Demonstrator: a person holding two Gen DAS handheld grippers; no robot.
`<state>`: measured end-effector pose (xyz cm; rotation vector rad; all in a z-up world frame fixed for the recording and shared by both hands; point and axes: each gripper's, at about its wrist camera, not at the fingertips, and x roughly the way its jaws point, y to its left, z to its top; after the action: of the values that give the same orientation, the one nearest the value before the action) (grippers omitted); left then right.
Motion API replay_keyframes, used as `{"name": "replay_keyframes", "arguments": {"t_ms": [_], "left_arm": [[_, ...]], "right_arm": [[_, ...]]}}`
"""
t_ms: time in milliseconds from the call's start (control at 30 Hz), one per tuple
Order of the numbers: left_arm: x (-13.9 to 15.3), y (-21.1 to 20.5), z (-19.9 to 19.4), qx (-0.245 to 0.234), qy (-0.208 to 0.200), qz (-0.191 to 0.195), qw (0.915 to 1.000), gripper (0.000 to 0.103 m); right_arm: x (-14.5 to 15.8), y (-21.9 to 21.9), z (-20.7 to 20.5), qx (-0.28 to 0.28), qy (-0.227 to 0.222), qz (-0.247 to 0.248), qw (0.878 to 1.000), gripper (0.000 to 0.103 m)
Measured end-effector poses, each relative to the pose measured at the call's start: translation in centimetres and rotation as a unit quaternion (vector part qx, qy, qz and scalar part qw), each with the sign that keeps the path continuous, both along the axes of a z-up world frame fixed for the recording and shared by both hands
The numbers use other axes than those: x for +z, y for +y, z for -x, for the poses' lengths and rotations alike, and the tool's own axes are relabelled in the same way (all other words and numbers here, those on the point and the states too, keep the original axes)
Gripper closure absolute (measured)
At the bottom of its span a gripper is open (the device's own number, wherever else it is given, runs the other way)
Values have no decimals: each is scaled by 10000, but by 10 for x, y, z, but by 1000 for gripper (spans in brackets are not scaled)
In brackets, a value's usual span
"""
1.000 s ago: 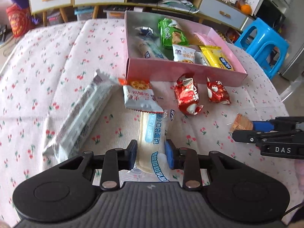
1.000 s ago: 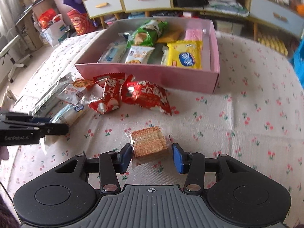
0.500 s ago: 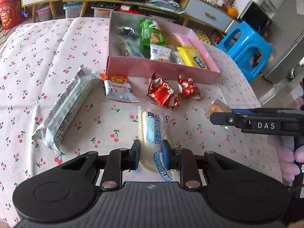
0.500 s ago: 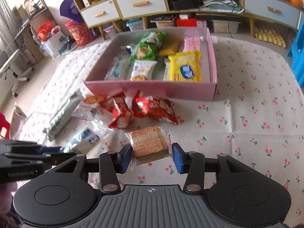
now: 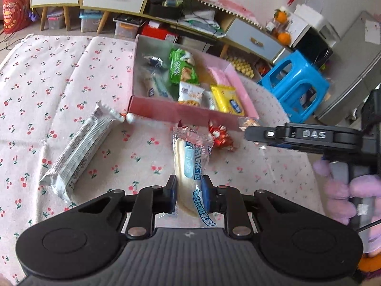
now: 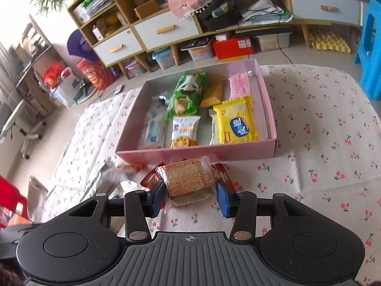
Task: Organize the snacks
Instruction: 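Lift and carry the milk-stick and wafer packets toward the pink box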
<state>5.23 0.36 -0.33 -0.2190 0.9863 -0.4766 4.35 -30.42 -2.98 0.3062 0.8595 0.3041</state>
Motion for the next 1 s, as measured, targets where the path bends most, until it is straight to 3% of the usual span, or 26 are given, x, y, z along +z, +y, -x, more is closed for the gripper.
{"name": "replay_keyframes", "arguments": {"t_ms": [300, 433, 600, 1000], "left_arm": [[10, -11, -4, 0, -106, 309, 9995, 84], [8, -9, -21, 201, 76, 432, 9988, 84], [11, -5, -53, 572, 135, 295, 9978, 84], [-5, -25, -120, 918, 138, 217, 9954, 85]], "right_arm": [[0, -10, -12, -308, 70, -282, 9991, 59], [-1, -12, -20, -401, 156, -507, 9978, 59], [-1, -16, -39, -498, 319, -572, 9966, 59], [-33, -31, -80, -592, 446, -1458, 9865, 58]]}}
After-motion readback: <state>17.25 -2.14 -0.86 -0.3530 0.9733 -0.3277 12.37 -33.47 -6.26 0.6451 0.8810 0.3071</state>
